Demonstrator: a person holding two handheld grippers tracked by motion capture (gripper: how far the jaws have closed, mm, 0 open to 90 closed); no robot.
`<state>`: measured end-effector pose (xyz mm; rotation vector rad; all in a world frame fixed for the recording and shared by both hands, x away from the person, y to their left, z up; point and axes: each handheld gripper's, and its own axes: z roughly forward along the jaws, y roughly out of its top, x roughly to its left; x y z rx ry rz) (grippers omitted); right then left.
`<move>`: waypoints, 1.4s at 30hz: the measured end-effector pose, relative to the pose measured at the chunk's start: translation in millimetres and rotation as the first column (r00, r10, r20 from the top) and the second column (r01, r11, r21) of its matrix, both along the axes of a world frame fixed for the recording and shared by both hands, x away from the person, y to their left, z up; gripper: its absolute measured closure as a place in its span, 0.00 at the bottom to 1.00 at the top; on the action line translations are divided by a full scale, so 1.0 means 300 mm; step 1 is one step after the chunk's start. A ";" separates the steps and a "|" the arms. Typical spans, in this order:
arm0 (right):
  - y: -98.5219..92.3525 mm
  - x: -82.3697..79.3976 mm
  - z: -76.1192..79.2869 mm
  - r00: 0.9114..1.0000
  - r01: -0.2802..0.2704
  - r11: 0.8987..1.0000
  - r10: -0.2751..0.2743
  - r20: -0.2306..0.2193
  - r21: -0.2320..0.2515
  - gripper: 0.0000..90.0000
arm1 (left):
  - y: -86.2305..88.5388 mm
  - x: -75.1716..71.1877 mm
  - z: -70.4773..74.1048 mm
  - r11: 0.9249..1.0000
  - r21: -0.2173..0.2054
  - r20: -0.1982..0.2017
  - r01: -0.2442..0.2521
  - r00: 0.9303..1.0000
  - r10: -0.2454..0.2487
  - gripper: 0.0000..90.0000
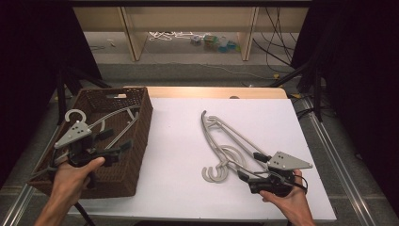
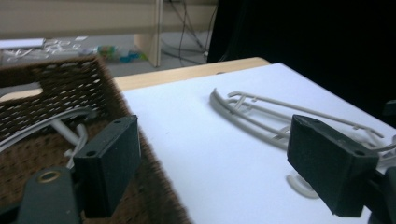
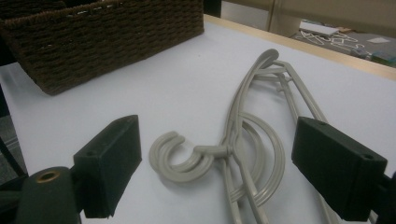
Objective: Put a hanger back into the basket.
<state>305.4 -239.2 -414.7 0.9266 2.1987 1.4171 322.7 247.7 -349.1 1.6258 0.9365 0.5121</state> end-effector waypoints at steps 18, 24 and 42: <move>-0.002 0.003 -0.013 1.000 0.000 1.000 0.000 -0.007 -0.009 0.19 | -0.206 -0.052 -0.125 0.988 0.002 0.059 0.152 0.987 -0.152 0.18; 0.001 0.007 -0.019 1.000 -0.015 1.000 0.015 -0.021 -0.010 0.19 | -0.216 -0.070 -0.176 0.986 0.051 0.092 0.156 0.983 -0.161 0.18; -0.026 0.047 -0.060 0.991 -0.003 0.984 -0.020 -0.129 -0.177 0.25 | -0.200 -0.098 -0.273 0.991 0.081 0.125 0.108 0.985 -0.117 0.18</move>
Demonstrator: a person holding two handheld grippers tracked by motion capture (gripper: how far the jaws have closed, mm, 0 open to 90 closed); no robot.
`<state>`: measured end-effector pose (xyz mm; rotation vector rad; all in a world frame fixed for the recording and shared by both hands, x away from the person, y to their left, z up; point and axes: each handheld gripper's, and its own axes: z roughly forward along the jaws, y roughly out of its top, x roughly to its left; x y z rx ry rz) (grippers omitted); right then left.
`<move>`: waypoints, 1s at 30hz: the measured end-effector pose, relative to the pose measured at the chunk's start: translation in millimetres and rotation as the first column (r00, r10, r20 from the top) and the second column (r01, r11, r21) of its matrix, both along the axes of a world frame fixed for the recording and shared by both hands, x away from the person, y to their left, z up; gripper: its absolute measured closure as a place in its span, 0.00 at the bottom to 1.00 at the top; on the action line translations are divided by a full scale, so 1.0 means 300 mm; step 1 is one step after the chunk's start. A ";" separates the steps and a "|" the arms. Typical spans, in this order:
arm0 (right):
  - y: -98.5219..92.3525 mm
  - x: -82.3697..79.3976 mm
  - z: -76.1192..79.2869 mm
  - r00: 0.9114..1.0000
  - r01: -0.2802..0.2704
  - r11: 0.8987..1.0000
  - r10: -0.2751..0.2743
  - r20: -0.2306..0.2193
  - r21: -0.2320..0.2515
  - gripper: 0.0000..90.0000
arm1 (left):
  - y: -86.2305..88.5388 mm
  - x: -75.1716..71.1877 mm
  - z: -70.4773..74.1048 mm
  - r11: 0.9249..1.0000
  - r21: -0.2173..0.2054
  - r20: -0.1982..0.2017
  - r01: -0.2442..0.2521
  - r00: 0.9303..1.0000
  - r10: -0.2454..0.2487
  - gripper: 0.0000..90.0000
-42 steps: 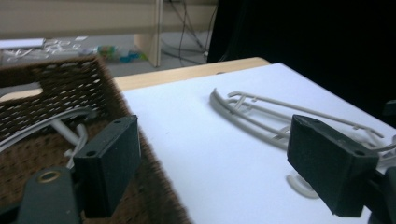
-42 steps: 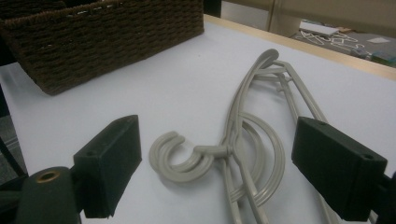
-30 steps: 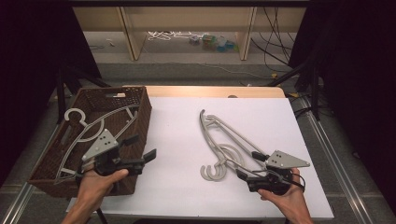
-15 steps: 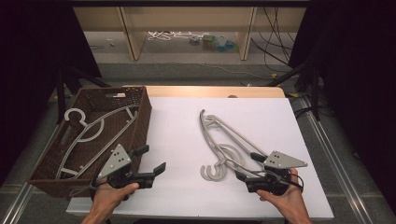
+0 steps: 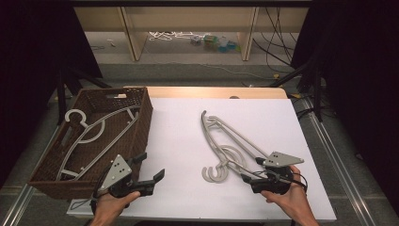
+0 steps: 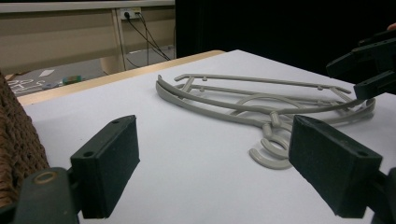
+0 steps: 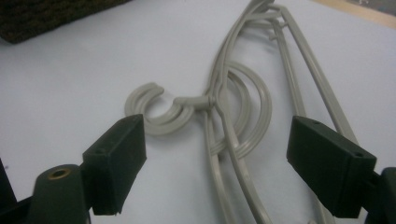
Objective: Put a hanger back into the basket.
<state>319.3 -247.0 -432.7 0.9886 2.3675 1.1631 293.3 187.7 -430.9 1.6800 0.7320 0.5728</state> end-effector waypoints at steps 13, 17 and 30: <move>0.029 0.092 -0.071 0.988 -0.041 0.988 0.018 -0.157 -0.147 0.37 | -0.009 -0.004 -0.012 1.000 0.005 -0.023 0.009 1.000 -0.009 0.18; 0.028 0.110 -0.088 0.979 -0.054 0.985 0.020 -0.201 -0.164 0.40 | -0.013 -0.003 -0.013 1.000 0.010 -0.015 0.018 1.000 -0.018 0.18; 0.041 0.176 -0.121 0.954 -0.124 0.980 0.075 -0.290 -0.155 0.62 | -0.022 -0.003 -0.018 1.000 0.001 -0.023 0.031 0.999 -0.031 0.18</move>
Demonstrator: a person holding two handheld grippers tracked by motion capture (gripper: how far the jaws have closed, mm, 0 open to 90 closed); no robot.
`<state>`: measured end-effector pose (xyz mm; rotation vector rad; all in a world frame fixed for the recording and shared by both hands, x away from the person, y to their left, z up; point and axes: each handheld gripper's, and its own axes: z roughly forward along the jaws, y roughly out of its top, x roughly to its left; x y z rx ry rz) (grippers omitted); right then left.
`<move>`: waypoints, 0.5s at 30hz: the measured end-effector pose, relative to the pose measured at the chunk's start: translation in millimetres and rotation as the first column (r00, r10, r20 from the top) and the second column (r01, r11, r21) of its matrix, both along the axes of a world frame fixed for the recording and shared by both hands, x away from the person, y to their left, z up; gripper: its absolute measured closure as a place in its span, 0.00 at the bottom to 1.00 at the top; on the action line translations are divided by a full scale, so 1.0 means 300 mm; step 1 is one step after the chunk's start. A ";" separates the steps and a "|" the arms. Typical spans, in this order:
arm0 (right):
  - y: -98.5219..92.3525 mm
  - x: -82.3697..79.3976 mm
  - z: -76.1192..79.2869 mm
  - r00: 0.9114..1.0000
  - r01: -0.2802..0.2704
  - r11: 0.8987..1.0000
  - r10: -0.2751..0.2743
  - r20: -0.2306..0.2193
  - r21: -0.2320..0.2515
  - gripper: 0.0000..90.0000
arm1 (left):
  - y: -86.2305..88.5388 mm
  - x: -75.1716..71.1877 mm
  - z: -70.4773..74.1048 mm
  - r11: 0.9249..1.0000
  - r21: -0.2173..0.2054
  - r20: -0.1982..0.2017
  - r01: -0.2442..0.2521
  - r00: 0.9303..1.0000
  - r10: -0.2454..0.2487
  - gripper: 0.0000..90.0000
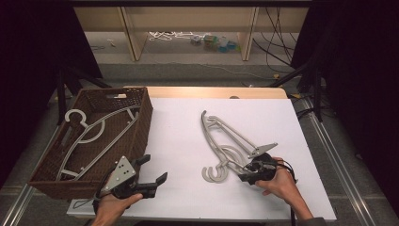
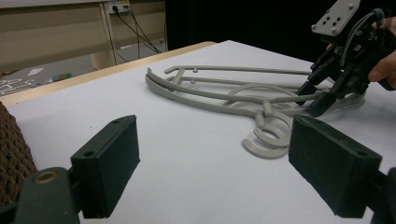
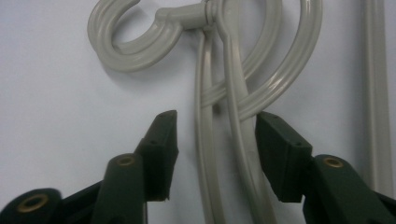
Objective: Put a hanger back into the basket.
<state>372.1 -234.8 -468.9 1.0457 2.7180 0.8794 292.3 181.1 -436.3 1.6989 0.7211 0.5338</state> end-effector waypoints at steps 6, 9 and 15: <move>-0.002 0.014 0.000 1.000 0.000 1.000 0.000 -0.023 0.006 0.72 | 0.002 -0.001 0.001 1.000 0.016 -0.004 -0.003 1.000 0.003 0.18; -0.003 0.018 -0.001 1.000 -0.006 1.000 0.006 -0.019 0.011 0.73 | 0.000 -0.001 -0.001 1.000 0.018 -0.008 -0.003 1.000 0.003 0.18; 0.007 0.013 0.013 1.000 -0.022 1.000 0.022 -0.016 -0.020 0.76 | 0.000 0.000 0.000 1.000 0.019 -0.006 -0.002 1.000 0.002 0.18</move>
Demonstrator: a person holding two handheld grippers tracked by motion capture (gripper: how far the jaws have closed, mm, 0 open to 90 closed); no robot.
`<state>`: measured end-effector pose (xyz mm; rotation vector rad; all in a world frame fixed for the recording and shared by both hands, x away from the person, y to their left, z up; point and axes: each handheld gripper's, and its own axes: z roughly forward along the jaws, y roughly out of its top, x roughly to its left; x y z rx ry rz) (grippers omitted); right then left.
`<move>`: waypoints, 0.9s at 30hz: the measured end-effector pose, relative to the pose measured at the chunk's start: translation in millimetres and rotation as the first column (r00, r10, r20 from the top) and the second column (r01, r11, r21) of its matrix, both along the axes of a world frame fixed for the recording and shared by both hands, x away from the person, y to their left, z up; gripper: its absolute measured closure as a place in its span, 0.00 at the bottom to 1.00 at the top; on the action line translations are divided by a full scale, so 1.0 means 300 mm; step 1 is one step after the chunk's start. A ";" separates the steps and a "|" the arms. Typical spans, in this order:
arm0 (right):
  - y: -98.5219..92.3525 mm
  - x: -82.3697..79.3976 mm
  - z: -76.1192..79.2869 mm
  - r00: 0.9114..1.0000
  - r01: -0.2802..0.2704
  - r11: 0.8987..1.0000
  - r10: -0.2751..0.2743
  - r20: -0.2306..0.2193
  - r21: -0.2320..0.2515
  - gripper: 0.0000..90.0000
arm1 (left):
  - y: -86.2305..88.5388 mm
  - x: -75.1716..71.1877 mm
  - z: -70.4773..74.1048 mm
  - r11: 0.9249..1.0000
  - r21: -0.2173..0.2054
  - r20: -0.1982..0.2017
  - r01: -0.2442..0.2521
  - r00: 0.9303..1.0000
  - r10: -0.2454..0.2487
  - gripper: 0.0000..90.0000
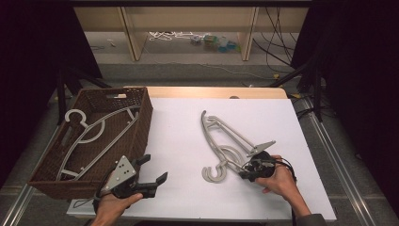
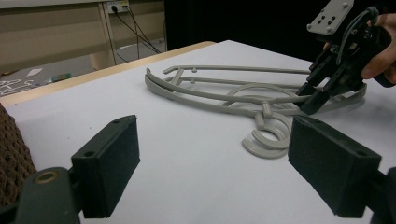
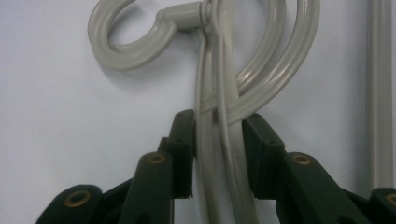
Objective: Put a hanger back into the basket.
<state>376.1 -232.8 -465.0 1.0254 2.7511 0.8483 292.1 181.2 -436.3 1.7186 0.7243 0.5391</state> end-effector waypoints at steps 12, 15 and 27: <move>0.017 -0.019 0.047 0.998 -0.035 0.999 0.035 0.060 -0.008 0.91 | 0.001 -0.002 0.000 1.000 0.008 -0.001 0.004 1.000 -0.004 0.18; 0.006 -0.027 0.075 0.996 -0.035 0.999 0.036 0.081 -0.016 0.91 | 0.001 0.000 0.002 1.000 0.011 0.007 0.006 1.000 -0.006 0.19; -0.014 -0.051 0.134 0.986 -0.088 0.996 0.089 0.144 -0.012 0.91 | -0.009 -0.001 0.000 0.998 0.064 0.031 0.017 0.999 -0.019 0.20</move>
